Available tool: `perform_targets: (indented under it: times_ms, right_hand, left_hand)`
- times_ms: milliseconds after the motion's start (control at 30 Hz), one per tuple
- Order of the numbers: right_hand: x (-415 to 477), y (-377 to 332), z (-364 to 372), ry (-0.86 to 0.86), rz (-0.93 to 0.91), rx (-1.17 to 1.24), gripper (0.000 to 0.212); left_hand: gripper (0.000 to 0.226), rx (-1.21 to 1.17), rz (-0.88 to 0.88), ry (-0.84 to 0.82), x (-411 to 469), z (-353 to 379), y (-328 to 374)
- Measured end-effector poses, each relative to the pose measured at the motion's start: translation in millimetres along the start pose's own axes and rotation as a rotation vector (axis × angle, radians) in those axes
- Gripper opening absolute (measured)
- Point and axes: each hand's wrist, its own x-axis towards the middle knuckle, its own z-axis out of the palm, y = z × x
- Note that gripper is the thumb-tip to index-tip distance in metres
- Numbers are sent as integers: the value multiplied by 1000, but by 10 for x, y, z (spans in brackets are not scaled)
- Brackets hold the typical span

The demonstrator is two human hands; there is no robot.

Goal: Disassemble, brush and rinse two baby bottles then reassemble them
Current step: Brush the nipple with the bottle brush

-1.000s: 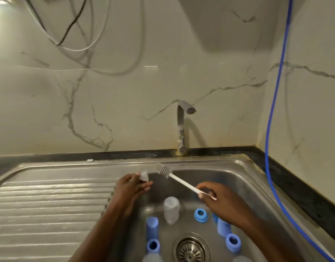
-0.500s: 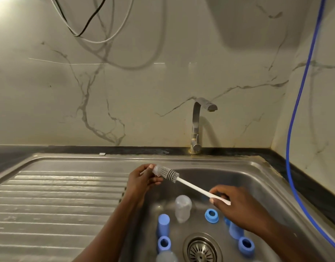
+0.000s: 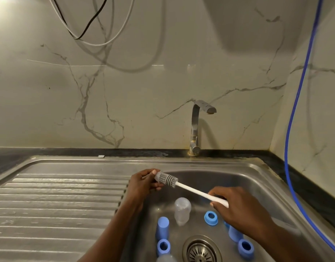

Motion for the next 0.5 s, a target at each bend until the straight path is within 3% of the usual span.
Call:
perform_targets:
  times_ms: [167, 367, 500]
  right_hand:
    - [-19, -1, 10, 48, -14, -34, 12]
    - [-20, -24, -35, 76, 10, -146, 12]
    - [-51, -85, -51, -104, 55, -21, 12]
  left_hand:
    - [19, -59, -43, 43, 25, 12, 11]
    - [20, 56, -86, -64, 11, -28, 15]
    - [20, 86, -75, -114, -5, -24, 30]
